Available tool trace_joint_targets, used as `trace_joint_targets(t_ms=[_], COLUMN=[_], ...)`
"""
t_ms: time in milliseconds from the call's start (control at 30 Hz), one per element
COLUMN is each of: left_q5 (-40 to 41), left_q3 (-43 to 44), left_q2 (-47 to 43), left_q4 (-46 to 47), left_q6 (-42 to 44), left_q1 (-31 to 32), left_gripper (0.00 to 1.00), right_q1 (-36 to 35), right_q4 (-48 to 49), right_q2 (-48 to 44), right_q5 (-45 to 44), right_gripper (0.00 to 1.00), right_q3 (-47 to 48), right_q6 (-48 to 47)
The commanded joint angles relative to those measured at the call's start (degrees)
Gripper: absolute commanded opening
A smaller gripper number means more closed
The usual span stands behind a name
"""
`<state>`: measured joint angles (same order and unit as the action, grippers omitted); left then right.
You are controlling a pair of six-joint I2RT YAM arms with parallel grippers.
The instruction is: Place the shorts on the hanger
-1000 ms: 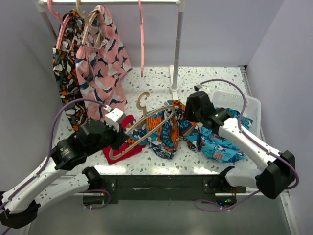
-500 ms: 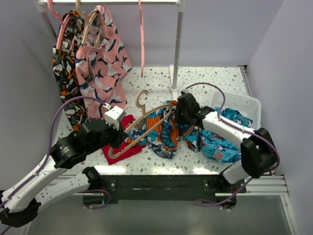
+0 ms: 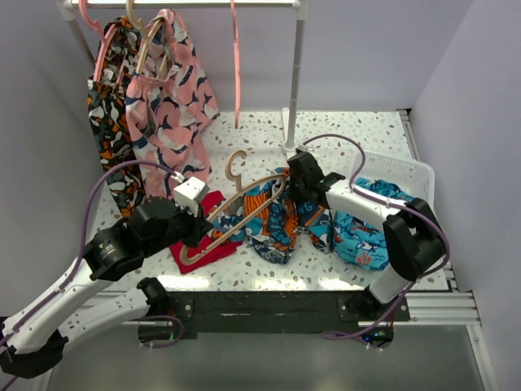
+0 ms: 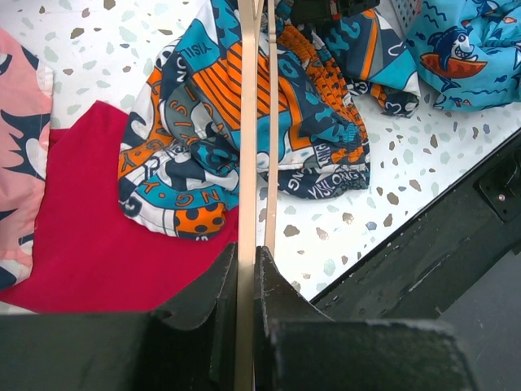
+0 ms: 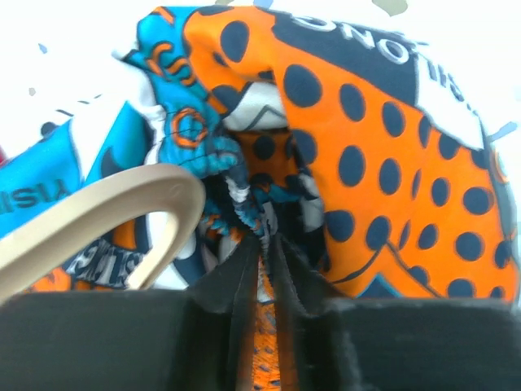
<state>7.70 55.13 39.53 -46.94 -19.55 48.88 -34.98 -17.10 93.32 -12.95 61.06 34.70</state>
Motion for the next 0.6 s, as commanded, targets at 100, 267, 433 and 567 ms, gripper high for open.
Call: trace_joint_targets(t_ms=[100, 267, 433, 567], left_q5=[-1.81, -7.44, -11.91, -14.73], left_q3=[1.64, 1.56, 0.85, 0.32], left_q2=[-0.07, -0.42, -0.77, -1.56], left_q4=[1.67, 4.39, 6.77, 9.49], left_q6=[-1.45, -4.43, -7.43, -10.06], left_q1=[-0.01, 0.07, -0.01, 0.07], left_gripper=[0.00, 0.00, 0.00, 0.00], right_q1=[-0.26, -1.49, -4.12, -5.27], right_q4=[-2.32, -6.35, -9.52, -11.11], right_q2=[-5.51, -10.69, -14.48, -15.62], right_q5=[-13.22, -16.93, -21.94, -22.82], right_gripper=[0.00, 0.00, 0.00, 0.00], right_q3=[1.78, 2.40, 3.80, 4.25], right_q6=[2.91, 3.53, 3.27, 2.66])
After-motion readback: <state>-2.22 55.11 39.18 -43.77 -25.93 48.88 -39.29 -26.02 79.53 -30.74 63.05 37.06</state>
